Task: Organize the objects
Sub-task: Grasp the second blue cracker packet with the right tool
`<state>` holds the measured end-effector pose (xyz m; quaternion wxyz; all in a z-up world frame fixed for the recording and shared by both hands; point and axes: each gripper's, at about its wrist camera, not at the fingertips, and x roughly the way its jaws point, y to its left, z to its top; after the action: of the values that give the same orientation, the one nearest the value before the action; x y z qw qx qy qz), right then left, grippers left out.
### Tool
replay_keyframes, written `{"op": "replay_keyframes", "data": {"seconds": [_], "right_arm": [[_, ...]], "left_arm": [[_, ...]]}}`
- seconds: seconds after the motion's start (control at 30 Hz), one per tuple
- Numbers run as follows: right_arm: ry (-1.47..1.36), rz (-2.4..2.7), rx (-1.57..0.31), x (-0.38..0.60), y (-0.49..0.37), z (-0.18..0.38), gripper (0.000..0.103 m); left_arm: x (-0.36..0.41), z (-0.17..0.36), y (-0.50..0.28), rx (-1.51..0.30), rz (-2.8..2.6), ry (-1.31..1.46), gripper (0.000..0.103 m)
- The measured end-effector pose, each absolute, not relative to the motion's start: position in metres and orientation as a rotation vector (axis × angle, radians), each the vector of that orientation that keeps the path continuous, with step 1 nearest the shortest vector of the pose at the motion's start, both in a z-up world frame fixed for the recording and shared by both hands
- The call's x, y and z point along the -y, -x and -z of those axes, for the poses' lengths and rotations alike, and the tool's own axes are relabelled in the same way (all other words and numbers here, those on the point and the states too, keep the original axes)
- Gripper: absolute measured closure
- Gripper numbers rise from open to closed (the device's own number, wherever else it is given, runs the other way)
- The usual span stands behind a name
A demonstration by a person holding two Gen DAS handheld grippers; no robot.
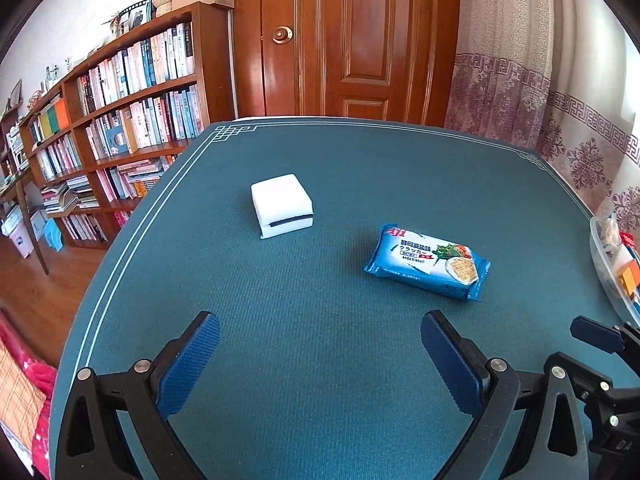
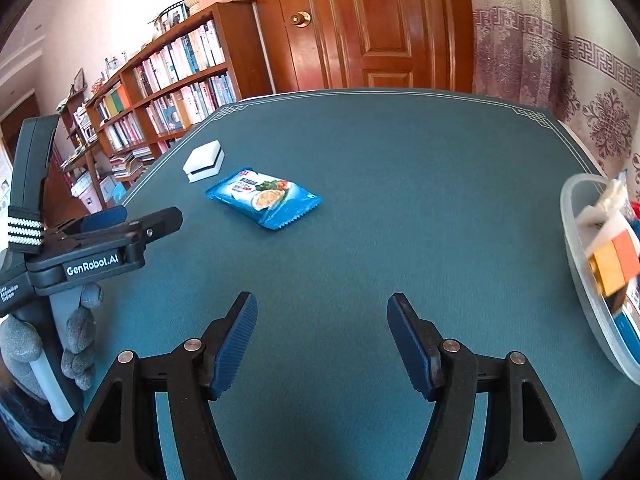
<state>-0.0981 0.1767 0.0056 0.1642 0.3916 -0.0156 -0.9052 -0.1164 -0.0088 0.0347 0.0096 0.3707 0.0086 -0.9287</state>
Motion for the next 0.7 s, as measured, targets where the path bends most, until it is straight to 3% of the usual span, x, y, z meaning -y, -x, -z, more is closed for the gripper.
{"op": "replay_keyframes", "data": {"seconds": [0.37, 0.7], "right_arm": [[-1.061, 2.510, -0.084, -0.129, 0.161, -0.016, 0.034], [-1.093, 2.432, 0.052, -0.122, 0.216, -0.012, 0.034]], "left_arm": [[0.028, -0.026, 0.124, -0.100, 2.821, -1.190, 0.001], [0.033, -0.019, 0.127, -0.109, 2.783, -1.209, 0.001]]}}
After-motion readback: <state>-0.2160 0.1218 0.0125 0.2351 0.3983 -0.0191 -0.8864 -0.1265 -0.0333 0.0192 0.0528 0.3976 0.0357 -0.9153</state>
